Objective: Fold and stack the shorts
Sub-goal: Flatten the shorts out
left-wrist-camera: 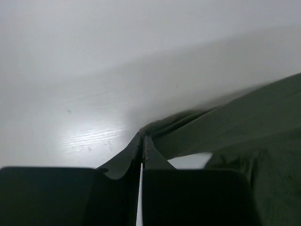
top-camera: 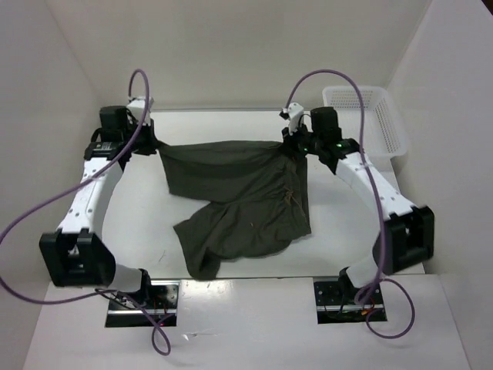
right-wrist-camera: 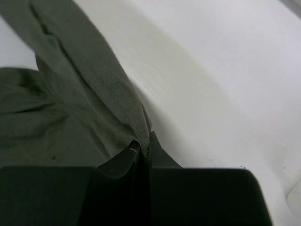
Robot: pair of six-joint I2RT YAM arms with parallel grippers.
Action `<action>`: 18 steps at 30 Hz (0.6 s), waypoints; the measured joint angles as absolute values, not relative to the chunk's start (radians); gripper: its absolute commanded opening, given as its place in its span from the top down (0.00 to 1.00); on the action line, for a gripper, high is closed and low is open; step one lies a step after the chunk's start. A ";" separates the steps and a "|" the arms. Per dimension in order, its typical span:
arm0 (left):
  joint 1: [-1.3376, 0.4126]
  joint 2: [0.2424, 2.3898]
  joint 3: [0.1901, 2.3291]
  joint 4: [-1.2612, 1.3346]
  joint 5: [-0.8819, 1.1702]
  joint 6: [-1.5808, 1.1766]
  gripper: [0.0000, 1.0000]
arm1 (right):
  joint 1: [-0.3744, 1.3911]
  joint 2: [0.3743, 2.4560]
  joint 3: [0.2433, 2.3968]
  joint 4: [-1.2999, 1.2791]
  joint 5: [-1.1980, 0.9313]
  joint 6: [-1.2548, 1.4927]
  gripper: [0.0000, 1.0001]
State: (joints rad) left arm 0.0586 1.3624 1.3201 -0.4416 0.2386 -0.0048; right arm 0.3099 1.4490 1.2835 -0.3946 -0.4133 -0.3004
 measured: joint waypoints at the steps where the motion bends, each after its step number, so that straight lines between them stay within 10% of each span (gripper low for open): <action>1: 0.059 1.403 1.304 -0.433 0.238 -0.005 1.00 | 0.310 1.494 1.283 -0.374 -0.394 -0.296 1.00; 7: 0.057 1.644 1.338 -0.342 0.231 -0.005 1.00 | 0.309 1.824 1.399 -0.289 -0.259 -0.256 0.98; 12: 0.059 1.876 1.530 -0.305 0.210 -0.004 0.97 | 0.307 2.074 1.667 -0.299 -0.157 -0.179 0.62; 16: 0.064 2.030 1.749 -0.314 0.205 0.000 0.23 | 0.304 2.169 1.812 -0.303 -0.059 -0.134 0.19; 18: 0.068 2.050 1.809 -0.322 0.208 -0.002 0.19 | 0.302 2.172 1.855 -0.308 -0.017 -0.134 0.09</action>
